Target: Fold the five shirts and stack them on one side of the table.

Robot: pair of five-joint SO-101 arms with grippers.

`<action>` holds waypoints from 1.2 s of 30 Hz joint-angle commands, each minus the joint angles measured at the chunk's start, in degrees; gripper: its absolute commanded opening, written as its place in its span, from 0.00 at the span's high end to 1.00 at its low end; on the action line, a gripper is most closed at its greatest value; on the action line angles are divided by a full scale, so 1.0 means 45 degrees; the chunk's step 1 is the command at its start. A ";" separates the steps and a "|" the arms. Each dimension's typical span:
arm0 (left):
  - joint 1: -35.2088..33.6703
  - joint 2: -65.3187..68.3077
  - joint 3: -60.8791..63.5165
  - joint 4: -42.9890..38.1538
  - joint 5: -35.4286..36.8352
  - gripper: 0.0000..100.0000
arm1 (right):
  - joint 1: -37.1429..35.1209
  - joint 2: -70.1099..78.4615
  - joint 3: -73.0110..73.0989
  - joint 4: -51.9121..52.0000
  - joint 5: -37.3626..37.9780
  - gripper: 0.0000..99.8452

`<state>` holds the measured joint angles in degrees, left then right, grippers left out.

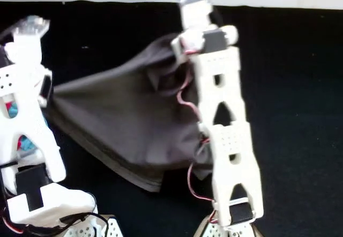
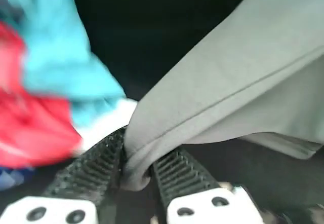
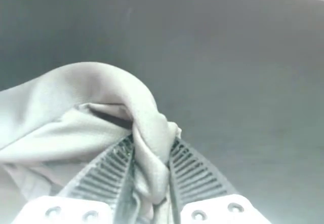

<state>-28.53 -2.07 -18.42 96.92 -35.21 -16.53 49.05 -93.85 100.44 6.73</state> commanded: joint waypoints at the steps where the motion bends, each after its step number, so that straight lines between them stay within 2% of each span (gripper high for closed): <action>1: 0.0400 -0.0186 -0.3331 -0.0098 -0.0020 0.99 | 0.0869 -0.3389 -0.0869 0.0127 -0.0059 0.99; 7: 0.1553 -0.0186 -0.7629 0.0899 -0.0020 0.99 | 0.0987 -0.7844 0.3155 0.0147 -0.0098 0.99; 10: 0.1534 -0.0205 -0.8254 0.0918 0.0078 0.99 | 0.0987 -1.0481 0.6320 0.0147 -0.0098 0.99; 13: 0.1104 -0.0498 -0.7902 0.0957 0.1192 0.99 | 0.0987 -1.3138 1.0110 0.0147 -0.0059 0.99; 16: 0.1065 -0.1182 -0.5695 0.0957 0.1915 0.99 | 0.0987 -1.5111 1.4662 0.0088 -0.0039 0.99; 21: 0.1045 -0.2061 0.1065 0.0879 0.1856 0.99 | 0.0987 -1.6166 2.1460 -0.1045 -0.0039 0.99; 23: 0.1065 -0.2042 0.3702 0.0723 0.1524 0.99 | 0.0987 -1.6205 2.3648 -0.2042 -0.0039 0.99; 26: 0.1045 -0.2120 0.6965 -0.0567 0.0586 0.99 | 0.0967 -1.6186 2.6110 -0.3370 0.0098 0.98; 29: 0.0987 -0.2159 0.8742 -0.1719 0.0332 0.99 | 0.0557 -1.6322 2.7145 -0.3292 0.0860 0.84; 31: 0.0987 -0.2159 0.9270 -0.2051 0.0332 0.99 | 0.0049 -1.6342 2.7087 -0.2295 0.1328 0.75; 34: 0.0987 -0.2120 0.9328 -0.2129 0.0332 0.99 | -0.0635 -1.6342 2.5954 -0.0303 0.1973 0.74; 36: 0.0987 -0.2159 0.9328 -0.2129 0.0332 0.99 | -0.0635 -1.6381 2.5094 0.0166 0.1973 0.74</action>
<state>-23.43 -9.45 23.43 87.96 -33.10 -18.46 -22.15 24.66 97.01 14.37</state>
